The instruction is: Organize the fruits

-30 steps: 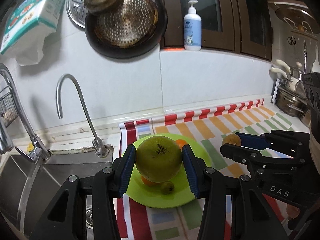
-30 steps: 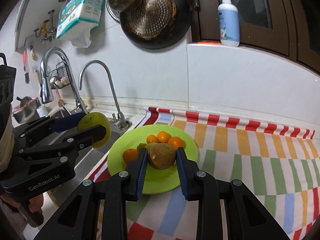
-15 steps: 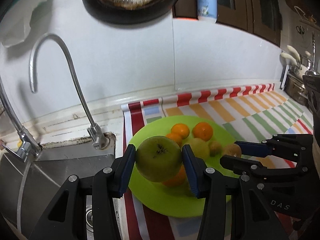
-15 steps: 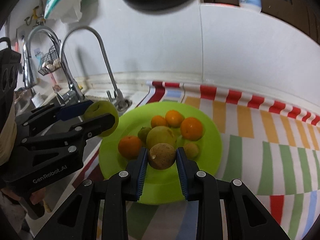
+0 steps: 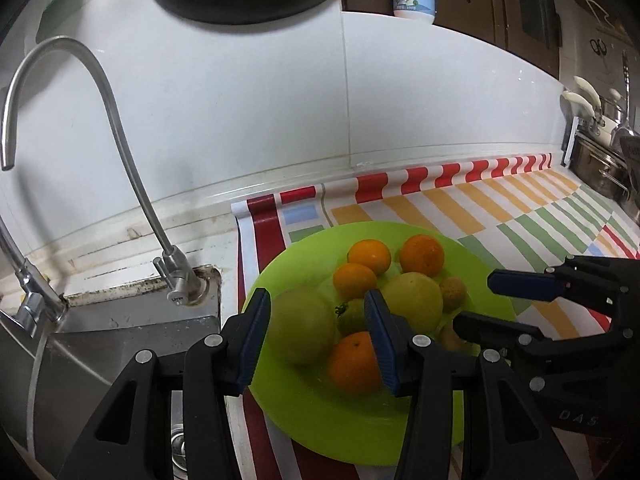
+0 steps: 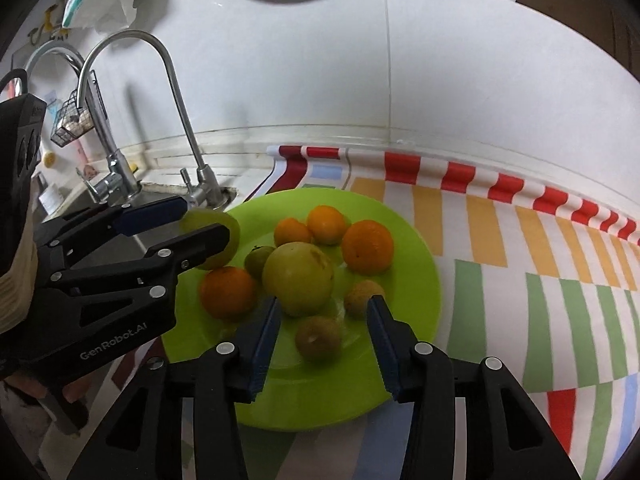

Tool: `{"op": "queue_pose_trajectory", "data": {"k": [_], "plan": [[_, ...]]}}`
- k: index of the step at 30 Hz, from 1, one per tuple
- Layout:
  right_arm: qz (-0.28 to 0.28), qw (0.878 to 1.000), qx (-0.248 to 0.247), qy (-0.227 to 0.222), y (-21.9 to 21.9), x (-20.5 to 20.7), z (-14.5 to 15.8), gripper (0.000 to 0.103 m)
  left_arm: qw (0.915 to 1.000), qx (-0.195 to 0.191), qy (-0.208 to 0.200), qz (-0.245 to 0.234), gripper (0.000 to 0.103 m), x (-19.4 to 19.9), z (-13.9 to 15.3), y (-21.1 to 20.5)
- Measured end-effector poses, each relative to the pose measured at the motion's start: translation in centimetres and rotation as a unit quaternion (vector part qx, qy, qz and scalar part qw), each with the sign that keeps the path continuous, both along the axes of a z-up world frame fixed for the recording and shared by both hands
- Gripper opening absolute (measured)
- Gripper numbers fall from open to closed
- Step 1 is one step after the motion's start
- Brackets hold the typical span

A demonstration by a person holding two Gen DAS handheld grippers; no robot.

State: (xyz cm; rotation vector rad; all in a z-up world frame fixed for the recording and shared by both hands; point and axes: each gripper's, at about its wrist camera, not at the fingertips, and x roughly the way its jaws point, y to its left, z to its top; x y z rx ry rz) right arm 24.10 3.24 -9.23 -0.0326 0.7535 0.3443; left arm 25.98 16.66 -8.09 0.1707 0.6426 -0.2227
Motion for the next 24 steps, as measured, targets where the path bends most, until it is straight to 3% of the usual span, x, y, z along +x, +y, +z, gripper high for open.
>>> {"op": "queue_pose_trajectory", "data": {"k": [9, 24], "plan": [[-0.01, 0.999, -0.001, -0.031, -1.4, -2.6, 1.9, 0.046, 0.9996, -0.014, -0.009, 0.021, 0.052, -4.4, 1.9, -0.5], [-0.059, 0.993, 0.018, -0.103, -6.2, -11.1, 6.6, 0.072, 0.9943, -0.02, -0.067, 0.081, 0.078, -13.4, 5.7, -2.5]]}}
